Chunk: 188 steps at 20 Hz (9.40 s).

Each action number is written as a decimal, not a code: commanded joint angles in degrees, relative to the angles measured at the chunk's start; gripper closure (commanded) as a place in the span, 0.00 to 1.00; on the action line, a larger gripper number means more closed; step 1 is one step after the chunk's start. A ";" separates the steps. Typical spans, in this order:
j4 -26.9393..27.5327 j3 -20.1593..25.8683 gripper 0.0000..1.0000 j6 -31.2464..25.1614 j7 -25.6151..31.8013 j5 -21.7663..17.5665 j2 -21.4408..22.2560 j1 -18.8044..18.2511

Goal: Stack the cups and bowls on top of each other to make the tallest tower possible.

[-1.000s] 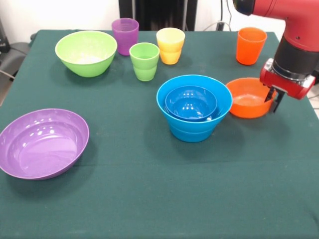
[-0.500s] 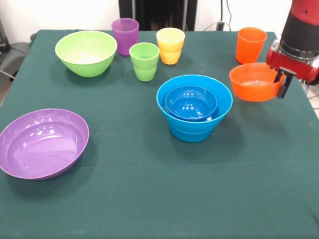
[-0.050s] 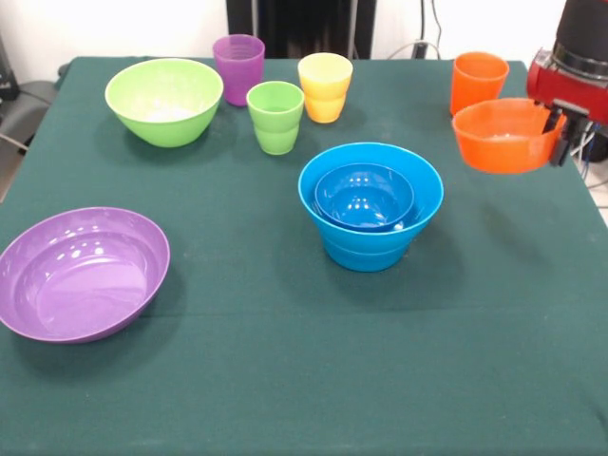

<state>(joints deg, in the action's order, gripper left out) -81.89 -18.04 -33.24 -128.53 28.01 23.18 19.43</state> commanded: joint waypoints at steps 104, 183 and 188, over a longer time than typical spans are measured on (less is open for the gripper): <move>20.62 8.82 0.00 -12.85 1.98 -18.46 -8.48 -16.83; 52.20 17.93 0.00 -38.09 35.55 -32.14 -13.41 -36.06; 50.11 16.83 0.00 -35.88 33.83 -30.87 -13.06 -35.26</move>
<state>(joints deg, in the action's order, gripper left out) -32.49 -8.40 -67.65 -109.59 0.31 13.72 -16.79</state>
